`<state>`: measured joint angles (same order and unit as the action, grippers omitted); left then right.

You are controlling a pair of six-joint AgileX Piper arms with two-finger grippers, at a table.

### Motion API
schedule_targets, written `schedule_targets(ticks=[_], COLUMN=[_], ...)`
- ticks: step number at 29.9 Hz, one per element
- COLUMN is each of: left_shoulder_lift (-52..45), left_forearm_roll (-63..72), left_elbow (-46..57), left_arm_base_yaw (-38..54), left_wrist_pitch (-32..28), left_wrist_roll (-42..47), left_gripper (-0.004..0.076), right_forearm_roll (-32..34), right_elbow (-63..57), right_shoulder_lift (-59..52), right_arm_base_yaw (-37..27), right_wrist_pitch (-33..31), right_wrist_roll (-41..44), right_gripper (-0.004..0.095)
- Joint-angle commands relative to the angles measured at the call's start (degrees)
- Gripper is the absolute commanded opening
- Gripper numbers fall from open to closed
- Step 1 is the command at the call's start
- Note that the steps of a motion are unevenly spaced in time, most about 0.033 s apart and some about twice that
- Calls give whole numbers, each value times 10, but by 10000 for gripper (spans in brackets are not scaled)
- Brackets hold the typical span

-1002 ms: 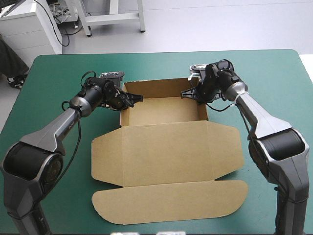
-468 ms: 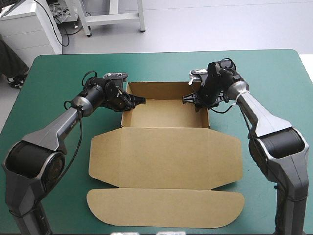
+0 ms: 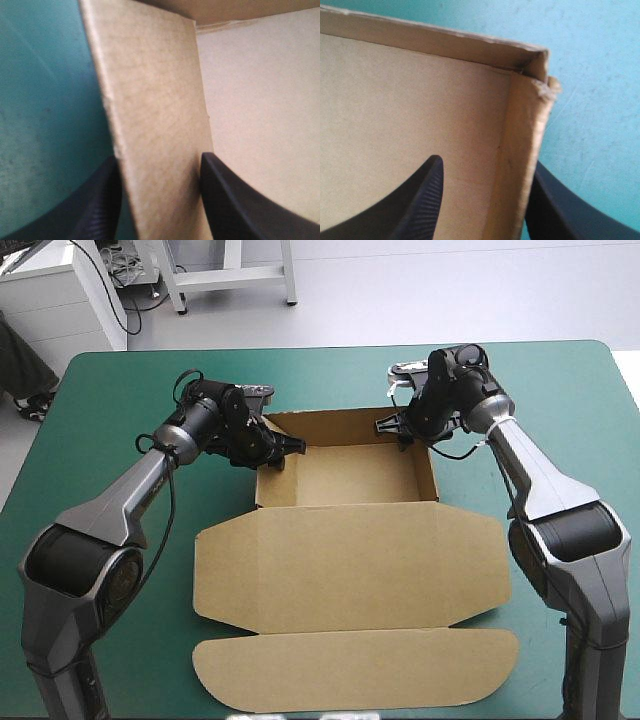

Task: Fold the box

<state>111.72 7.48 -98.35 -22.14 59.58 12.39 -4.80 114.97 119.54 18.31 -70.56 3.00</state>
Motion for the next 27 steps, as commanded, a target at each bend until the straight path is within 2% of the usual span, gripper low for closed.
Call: schedule_targets(ticks=[1,8,14,23,25,27], left_shoulder_lift=[-32,-32,-32,-107,-139,-177], left_forearm_roll=[-28,-34,-29,37,28,15], left_elbow=[-30,-57,-130,-233,-243,-244], left_arm_base_yaw=[-3,-3,-3,-3,-3,-3], left_wrist_pitch=[20,60,145,145,145,145], left_wrist_roll=[-1,-4,-4,-69,-82,-109], left_gripper=[351,351,351,347,306,206], right_forearm_roll=[1,6,6,4,4,1], right_elbow=[19,22,22,22,22,22], right_shoulder_lift=[-42,-64,-103,-198,-219,-245], right_arm_base_yaw=[-3,-3,-3,-3,-3,-3], right_wrist_pitch=[-13,-13,-13,-13,-13,-13], right_wrist_roll=[-9,-18,-18,-18,-13,-13], right_gripper=[456,456,457,456,456,456])
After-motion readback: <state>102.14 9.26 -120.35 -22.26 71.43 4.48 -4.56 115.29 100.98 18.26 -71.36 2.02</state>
